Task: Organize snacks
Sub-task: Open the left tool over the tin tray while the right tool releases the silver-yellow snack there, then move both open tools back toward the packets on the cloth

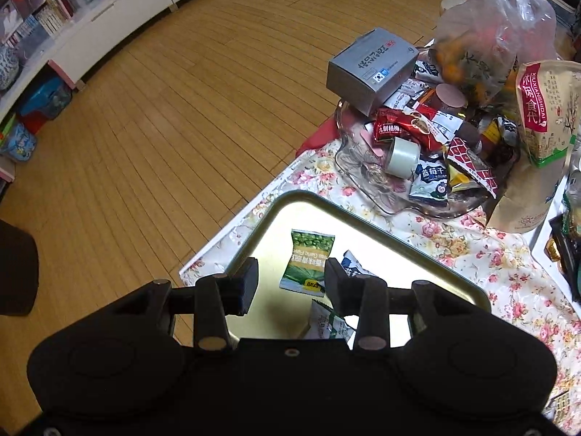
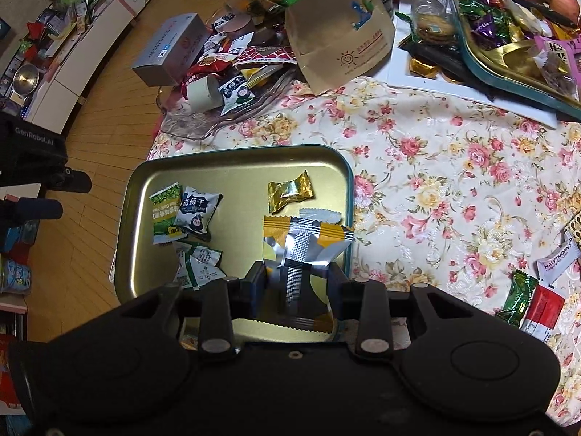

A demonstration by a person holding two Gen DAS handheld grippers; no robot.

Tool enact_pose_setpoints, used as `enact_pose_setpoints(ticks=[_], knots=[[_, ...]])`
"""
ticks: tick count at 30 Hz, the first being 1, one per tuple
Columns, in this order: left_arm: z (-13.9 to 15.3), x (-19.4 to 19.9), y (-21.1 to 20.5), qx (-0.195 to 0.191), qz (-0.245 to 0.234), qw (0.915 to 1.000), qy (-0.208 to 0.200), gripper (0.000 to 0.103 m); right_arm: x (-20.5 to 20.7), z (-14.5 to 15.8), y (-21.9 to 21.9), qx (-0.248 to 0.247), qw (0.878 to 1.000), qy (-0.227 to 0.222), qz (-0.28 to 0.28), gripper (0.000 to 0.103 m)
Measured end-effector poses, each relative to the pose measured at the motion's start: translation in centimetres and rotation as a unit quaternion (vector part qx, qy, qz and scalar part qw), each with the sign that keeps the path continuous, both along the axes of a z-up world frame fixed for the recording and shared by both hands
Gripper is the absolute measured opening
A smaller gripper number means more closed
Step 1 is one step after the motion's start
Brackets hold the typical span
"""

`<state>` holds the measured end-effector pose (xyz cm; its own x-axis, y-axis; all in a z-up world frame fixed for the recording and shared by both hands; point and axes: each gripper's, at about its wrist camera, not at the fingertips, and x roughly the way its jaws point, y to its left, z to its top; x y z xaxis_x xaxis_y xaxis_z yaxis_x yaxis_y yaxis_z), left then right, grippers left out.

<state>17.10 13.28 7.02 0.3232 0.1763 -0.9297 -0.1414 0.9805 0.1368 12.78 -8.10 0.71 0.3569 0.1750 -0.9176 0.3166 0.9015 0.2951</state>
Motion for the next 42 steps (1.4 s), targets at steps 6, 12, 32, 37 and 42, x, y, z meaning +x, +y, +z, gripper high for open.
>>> enact_pose_setpoints(ticks=[6, 12, 32, 37, 42], knots=[[0.0, 0.1, 0.0, -0.012, -0.002, 0.9999, 0.003, 0.048, -0.3, 0.4, 1.4, -0.01, 1.0, -0.009, 0.026, 0.037], [0.1, 0.2, 0.1, -0.027, -0.004, 0.9996, 0.005, 0.048, -0.4, 1.3, 3.0, -0.004, 0.998, -0.034, 0.056, 0.037], [-0.1, 0.1, -0.9, -0.023, -0.021, 0.9995, 0.008, 0.048, -0.5, 2.5, 3.0, 0.027, 0.996, -0.064, 0.059, 0.041], [-0.2, 0.0, -1.5, -0.024, -0.028, 0.9993, 0.01, 0.048, -0.6, 1.9, 2.7, 0.014, 0.998, -0.04, 0.052, 0.041], [-0.3, -0.1, -2.3, -0.02, -0.04, 0.9989, 0.012, 0.048, -0.7, 1.4, 2.2, 0.006, 0.999, -0.023, 0.044, 0.041]])
